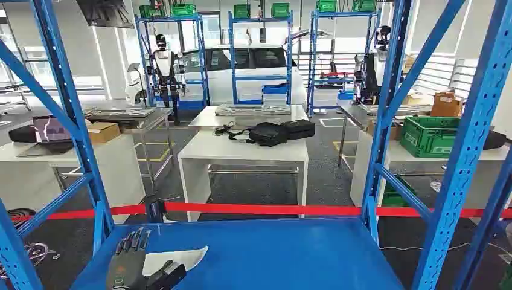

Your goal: Take the parts from the cabinet and place them on the table.

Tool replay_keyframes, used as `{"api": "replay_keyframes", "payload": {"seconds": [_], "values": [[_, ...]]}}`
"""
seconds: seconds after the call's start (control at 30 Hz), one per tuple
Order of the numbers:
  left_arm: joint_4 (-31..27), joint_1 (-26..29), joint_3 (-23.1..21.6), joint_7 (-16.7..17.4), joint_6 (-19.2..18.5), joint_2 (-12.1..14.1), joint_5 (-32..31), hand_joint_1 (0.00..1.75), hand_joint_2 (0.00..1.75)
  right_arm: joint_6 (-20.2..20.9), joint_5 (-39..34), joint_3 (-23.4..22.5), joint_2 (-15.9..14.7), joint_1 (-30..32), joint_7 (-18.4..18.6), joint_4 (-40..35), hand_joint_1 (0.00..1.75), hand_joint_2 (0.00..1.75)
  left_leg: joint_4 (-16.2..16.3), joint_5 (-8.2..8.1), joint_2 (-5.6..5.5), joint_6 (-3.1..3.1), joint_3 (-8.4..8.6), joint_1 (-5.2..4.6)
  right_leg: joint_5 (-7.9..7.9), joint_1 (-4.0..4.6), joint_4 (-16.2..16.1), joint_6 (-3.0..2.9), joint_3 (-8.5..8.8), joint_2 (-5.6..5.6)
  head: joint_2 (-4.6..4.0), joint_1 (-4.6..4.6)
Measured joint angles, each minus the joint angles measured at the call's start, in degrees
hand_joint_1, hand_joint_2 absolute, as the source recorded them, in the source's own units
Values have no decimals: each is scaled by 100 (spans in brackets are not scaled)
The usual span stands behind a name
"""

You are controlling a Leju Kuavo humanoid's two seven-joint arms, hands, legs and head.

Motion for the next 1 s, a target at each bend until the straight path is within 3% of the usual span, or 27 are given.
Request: {"api": "replay_keyframes", "payload": {"seconds": [0.13, 0.23, 0.27, 0.3, 0.33, 0.4, 0.43, 0.47, 0.5, 0.57, 0.6, 0.63, 0.67, 0.73, 0.8, 0.83, 0.9, 0.93, 0.97, 1.0], "values": [[0, -23, 0, -2, -9, 0, 0, 0, 0, 7, 0, 0, 0, -1, -2, 0, 0, 0, 40, -18, 0, 36, -20, -12, 7, -10, 0, 41, 2, 0, 0, 0], [-9, -36, 0, 9, -15, 2, -13, 0, 0, 9, 9, 0, 2, -2, -17, 0, 0, 0, 16, -13, -1, 106, -23, -28, 17, -22, -46, 109, 26, 0, 0, 0], [-31, -38, 0, 11, -18, -4, -31, 0, 0, 9, 11, 0, 2, -5, -17, 0, 0, 0, -70, 45, 11, 147, 43, 50, 5, -8, -26, 131, 18, -4, 0, 2], [-35, -53, 0, 9, -17, -13, -35, 0, 0, 9, 13, 0, 2, -5, -17, 0, 0, 0, -102, 50, 13, 162, 74, 49, -60, -4, 81, 147, -20, -11, 0, 4], [-35, -74, 0, 2, -17, -15, -39, 0, 0, 7, 17, 0, 2, -17, -17, 0, 0, 0, -103, 52, 24, 184, 79, 56, -234, -4, 376, 155, -162, -11, 0, 15], [-31, -73, 0, 0, -28, -11, -42, 0, 0, 9, 17, -2, 2, -6, -17, 0, 0, 0, -87, 34, 34, 200, 80, 56, -627, -28, 1335, 194, -655, -15, 0, 17], [-28, -68, 0, -4, -39, -17, -42, 0, 0, 9, 20, -2, 2, 7, -17, 0, 0, 0, -76, 18, 32, 200, 80, 57, -684, -31, 1641, 210, -827, -16, 0, 22], [-26, -59, 0, -2, -61, -24, -42, 0, 0, 9, 26, -2, 2, 9, -18, 0, 0, 0, -64, -3, 24, 181, 89, 65, -603, -43, 1675, 222, -882, -17, 0, 26], [-26, -54, 0, 7, -66, -28, -44, 0, 0, 9, 31, -4, 2, 3, -22, 0, 0, 0, -47, -28, 15, 157, 101, 77, -409, -57, 1449, 232, -807, -18, 0, 24], [-31, -60, 0, 42, -66, -31, -52, 0, 0, 9, 46, -9, -2, -9, -24, 0, 0, 0, 23, -114, 12, 91, 142, 111, 120, -84, 488, 248, -356, -30, 0, 28], [-31, -67, 0, 55, -66, -28, -59, 0, 0, 11, 50, -11, 0, -11, -24, 0, 0, 0, 62, -167, 14, 44, 140, 113, 76, -86, 178, 247, -197, -45, 0, 28], [-33, -85, 0, 63, -66, -24, -59, 0, 0, 15, 52, -11, 2, -16, -26, 2, 0, 0, 118, -201, 6, -2, 96, 67, 30, -42, 108, 191, -157, -30, 0, 37], [-31, -83, 0, 61, -68, -24, -66, 0, 0, 18, 52, -11, 2, -13, -17, 2, 0, 0, 81, -203, 4, -23, 100, 69, 14, -57, 144, 116, -170, -26, 2, 2], [-31, -83, 0, 44, -74, -42, -66, 0, 0, 13, 52, -15, 2, -8, -22, 2, 0, 0, 16, -208, 6, -99, 151, 87, -25, -20, 144, 38, -168, -22, 0, 13], [-48, -87, 0, 31, -79, -35, -66, 0, 0, 13, 50, -39, 2, -19, -30, 0, 0, 0, 94, -285, 15, -170, 154, 104, -32, -60, 76, -59, -74, -16, 2, 6], [-46, -118, 0, 31, -81, -39, -66, 0, 0, 13, 50, -57, 2, -21, -37, 0, 0, 0, 385, -403, 20, -188, 4, 104, -60, -61, 65, -103, -32, -16, 0, -2], [-26, -114, -2, 31, -98, -35, -66, 0, 0, 13, 50, -85, 2, -20, -46, 2, 0, 0, 1328, -716, 16, -215, -542, 104, -113, -52, 65, -147, 35, -17, 0, -4], [-15, -87, 0, 28, -112, -35, -63, 0, 0, 13, 50, -96, 2, -13, -48, 2, 0, 0, 1675, -775, 17, -219, -783, 104, -149, -47, 65, -147, 67, -12, 0, -4], [-2, -58, -2, 17, -111, -37, -63, 0, 0, 13, 50, -105, 2, -3, -48, 2, 0, 0, 1800, -695, 18, -213, -934, 104, -183, -44, 66, -146, 111, -8, 0, -7], [2, -41, 0, 13, -111, -37, -63, 0, 0, 13, 50, -111, 2, 0, -50, 2, 0, 0, 1632, -482, 17, -192, -927, 103, -210, -40, 67, -143, 160, -3, 0, -9]]}}
